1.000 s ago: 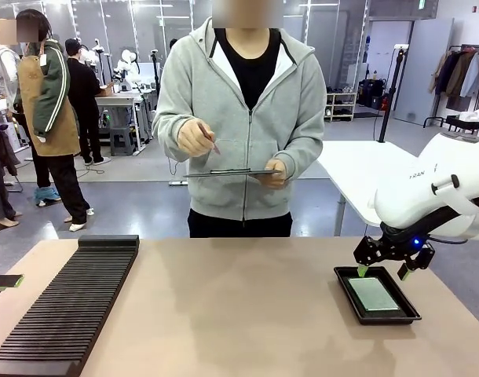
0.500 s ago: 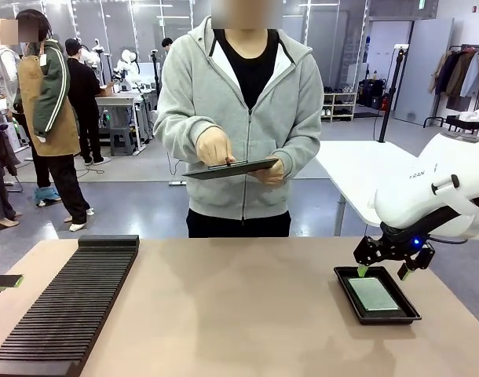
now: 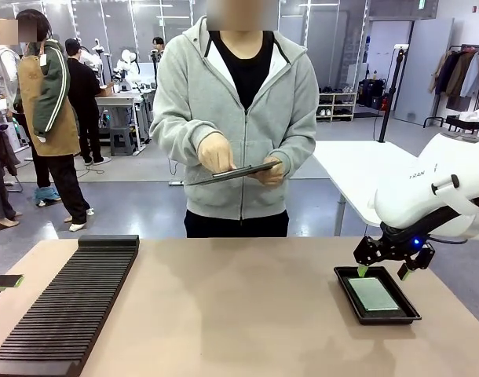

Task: Inspect the PCB.
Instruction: Place the Blank PCB in the ESD tray.

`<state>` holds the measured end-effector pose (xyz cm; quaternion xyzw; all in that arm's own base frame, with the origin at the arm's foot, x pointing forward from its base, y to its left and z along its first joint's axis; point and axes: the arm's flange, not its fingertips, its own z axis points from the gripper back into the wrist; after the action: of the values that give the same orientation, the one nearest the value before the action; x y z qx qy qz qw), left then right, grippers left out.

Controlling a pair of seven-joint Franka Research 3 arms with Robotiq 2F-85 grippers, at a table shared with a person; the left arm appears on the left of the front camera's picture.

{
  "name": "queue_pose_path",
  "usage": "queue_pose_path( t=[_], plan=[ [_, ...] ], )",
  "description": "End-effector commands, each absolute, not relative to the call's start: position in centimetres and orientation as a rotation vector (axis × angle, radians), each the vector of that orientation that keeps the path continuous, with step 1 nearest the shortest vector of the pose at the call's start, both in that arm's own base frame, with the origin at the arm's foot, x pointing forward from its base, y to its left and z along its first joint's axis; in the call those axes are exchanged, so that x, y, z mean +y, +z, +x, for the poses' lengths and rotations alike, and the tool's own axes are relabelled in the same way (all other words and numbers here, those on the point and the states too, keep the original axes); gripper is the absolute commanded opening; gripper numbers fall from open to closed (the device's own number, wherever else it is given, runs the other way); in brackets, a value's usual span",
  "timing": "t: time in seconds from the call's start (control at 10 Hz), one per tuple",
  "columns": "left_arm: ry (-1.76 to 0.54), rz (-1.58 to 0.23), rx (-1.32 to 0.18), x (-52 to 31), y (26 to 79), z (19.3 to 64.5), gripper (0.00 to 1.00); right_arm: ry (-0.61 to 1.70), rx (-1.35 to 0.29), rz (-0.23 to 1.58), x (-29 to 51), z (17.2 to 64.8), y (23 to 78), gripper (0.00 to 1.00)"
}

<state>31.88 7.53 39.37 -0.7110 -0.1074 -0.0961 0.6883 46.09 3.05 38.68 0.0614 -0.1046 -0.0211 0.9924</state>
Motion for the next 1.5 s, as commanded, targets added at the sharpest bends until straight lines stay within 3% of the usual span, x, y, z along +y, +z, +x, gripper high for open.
queue_pose_path(
  t=[0.0,1.4],
  plan=[
    [-0.219,-1.588,-0.239,7.59,39.42,31.92,1.00,-0.040,-0.228,0.141,3.09,46.10,38.67,1.00],
    [-0.219,-1.588,-0.239,7.59,39.42,31.92,1.00,-0.040,-0.228,0.141,3.09,46.10,38.67,1.00]
  ],
)
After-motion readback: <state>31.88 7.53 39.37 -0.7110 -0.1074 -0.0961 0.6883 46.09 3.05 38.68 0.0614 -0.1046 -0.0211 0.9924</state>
